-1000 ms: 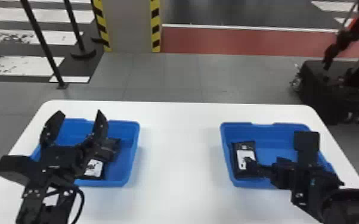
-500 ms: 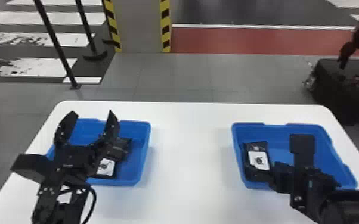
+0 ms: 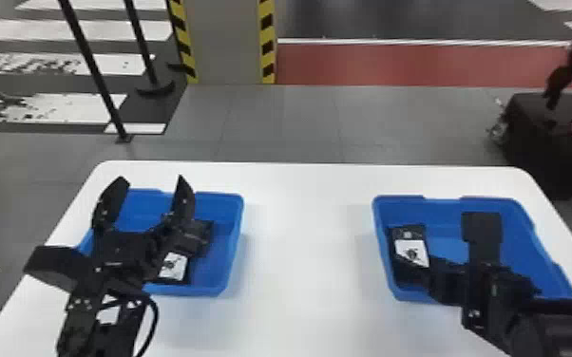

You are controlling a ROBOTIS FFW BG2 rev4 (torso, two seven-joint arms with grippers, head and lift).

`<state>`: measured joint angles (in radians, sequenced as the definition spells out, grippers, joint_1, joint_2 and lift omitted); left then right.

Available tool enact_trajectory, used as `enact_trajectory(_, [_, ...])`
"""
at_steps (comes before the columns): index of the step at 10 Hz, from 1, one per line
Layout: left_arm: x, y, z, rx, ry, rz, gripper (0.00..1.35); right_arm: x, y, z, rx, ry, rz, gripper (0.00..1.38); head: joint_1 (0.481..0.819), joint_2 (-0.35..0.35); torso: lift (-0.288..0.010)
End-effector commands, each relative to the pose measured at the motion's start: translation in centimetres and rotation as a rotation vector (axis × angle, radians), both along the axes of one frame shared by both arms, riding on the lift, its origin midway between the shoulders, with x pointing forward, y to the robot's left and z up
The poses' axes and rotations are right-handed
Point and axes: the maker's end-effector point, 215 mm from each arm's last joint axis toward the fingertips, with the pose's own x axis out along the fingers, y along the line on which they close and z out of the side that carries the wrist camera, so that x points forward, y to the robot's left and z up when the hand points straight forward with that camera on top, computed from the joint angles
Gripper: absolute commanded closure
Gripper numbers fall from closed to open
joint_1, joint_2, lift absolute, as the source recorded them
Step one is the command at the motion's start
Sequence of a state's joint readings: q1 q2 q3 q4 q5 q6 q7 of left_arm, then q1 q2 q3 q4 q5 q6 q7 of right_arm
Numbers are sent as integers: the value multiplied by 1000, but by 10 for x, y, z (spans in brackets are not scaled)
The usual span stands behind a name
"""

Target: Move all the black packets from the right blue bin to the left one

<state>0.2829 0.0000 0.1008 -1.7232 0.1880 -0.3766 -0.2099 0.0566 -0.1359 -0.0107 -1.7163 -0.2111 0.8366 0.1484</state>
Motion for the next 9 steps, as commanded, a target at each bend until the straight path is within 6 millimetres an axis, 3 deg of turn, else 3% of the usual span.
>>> enact_trajectory(1, [-1, 1, 0, -8, -4, 3, 124, 2, 2, 18, -5, -58, -3, 1148, 695, 42, -110])
enact_trajectory(7, [1, -2, 12, -32, -35, -2, 128, -10, 7, 47, 26, -141, 2, 1156, 695, 53, -110])
enact_trajectory(9, [1, -3, 15, -52, -44, -6, 128, -24, 8, 72, 51, -191, -3, 1159, 695, 50, -110])
